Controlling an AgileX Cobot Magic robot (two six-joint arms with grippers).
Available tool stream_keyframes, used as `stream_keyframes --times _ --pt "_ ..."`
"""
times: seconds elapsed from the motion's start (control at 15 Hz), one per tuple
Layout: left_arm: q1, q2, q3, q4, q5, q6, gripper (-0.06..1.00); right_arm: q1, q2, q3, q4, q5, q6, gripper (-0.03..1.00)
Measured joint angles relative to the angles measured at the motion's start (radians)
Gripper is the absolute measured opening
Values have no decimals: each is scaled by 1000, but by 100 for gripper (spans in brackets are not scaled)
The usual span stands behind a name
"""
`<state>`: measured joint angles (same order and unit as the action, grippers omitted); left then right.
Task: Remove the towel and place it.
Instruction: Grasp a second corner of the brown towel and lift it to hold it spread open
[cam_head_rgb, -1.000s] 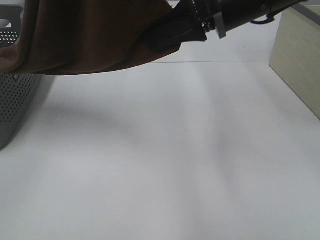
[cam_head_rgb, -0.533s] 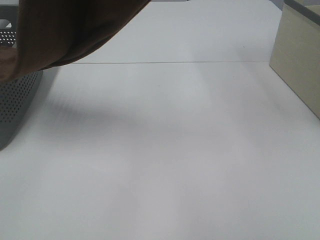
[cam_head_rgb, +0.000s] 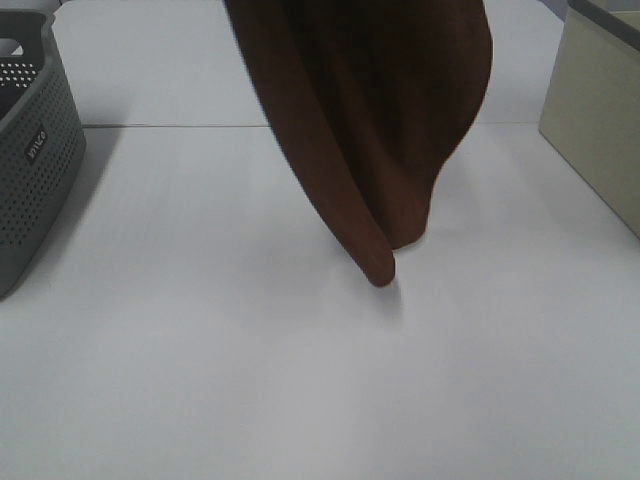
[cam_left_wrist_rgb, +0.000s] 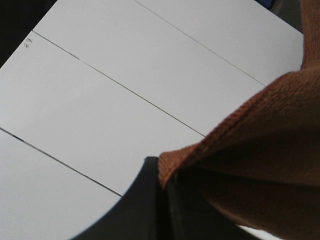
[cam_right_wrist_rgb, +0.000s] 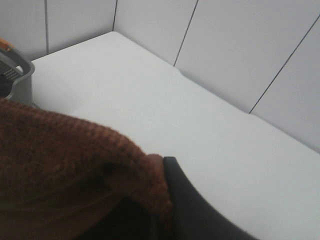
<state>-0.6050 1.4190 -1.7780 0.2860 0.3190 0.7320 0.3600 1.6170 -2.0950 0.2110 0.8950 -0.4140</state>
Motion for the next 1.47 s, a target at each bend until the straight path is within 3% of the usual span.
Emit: stream_keyframes --times 0.27,0.33,0.4,0.6,0.87,1.13,1.27,1.47 --pt "95 115 0 -86 -167 -4 0 0 41 0 -67 -252 2 1" --pt "127 183 0 -113 -303 -20 0 0 83 0 -67 -387 7 1" --pt "144 209 0 -125 -364 -34 0 0 101 0 -68 -445 7 1" --pt "192 282 0 -136 -550 -64 0 0 148 0 -68 -597 7 1" --pt "275 369 -1 -146 -718 -100 0 0 233 0 -67 -741 20 1" --pt "324 506 -100 -146 -780 -158 0 0 323 0 -65 -866 35 1" --pt "339 614 -238 -143 -783 -165 0 0 371 -25 -65 -934 36 1" --pt "353 764 -483 -142 -769 -199 0 0 443 -153 -47 -953 37 1"
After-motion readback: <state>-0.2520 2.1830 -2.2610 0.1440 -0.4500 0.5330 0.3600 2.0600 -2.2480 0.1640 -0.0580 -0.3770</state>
